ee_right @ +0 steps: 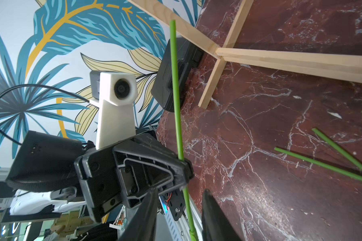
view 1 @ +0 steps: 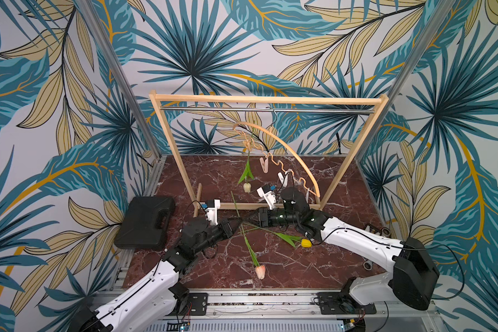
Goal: Dry the flowers on a clothes hanger
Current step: Pick up the flower at the center of the board.
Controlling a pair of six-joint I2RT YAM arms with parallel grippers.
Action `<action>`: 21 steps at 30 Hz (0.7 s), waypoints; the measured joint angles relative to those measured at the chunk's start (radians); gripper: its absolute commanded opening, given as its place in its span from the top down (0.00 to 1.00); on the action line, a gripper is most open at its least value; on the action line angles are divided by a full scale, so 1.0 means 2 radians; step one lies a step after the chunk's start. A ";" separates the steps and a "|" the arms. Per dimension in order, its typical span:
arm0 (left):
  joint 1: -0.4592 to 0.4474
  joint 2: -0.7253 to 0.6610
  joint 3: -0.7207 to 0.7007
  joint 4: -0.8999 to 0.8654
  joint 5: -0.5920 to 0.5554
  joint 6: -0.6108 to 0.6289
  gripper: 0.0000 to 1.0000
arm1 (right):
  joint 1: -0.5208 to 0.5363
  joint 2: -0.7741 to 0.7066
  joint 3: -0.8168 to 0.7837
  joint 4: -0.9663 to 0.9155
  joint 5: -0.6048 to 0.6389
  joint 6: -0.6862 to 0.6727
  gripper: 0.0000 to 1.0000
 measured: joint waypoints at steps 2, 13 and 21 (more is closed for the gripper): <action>0.000 -0.004 -0.001 0.013 0.000 -0.005 1.00 | 0.000 0.000 -0.004 0.005 -0.008 0.004 0.63; 0.000 -0.006 -0.001 0.044 0.000 -0.021 1.00 | 0.000 0.000 -0.020 0.010 -0.040 0.011 0.73; 0.000 -0.006 -0.001 0.045 -0.001 -0.022 1.00 | 0.001 0.003 -0.020 0.016 -0.055 0.015 0.75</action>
